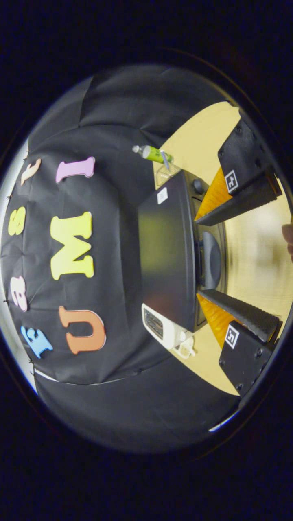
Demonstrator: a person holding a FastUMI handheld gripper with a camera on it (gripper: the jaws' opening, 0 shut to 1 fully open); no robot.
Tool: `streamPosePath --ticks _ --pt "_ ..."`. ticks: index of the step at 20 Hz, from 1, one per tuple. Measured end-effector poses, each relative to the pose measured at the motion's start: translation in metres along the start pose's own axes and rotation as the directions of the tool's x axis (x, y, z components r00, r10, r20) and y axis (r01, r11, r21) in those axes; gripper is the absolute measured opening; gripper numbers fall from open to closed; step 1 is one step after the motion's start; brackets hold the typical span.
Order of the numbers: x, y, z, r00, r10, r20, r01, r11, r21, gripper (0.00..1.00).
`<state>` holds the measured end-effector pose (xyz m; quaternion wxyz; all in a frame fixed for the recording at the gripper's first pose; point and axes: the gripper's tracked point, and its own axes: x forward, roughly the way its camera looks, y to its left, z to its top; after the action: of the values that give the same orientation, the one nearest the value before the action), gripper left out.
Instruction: Open the toaster oven, put the food inside, and close the toaster oven door.
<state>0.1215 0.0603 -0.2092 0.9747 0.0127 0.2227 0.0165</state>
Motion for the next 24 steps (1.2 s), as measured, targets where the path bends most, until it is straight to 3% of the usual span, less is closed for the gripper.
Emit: streamPosePath --ticks 4,8,17,24 --pt "-0.045 0.000 0.066 0.992 0.015 0.124 -0.016 1.000 0.008 1.00" --pt "-0.097 -0.006 0.096 0.976 0.005 0.216 -0.004 1.000 -0.006 1.00" --pt "-0.177 -0.018 0.076 0.962 -0.007 0.274 0.001 1.000 0.023 1.00" --pt "-0.201 -0.032 0.061 0.956 -0.045 0.291 0.042 0.999 0.017 1.00"
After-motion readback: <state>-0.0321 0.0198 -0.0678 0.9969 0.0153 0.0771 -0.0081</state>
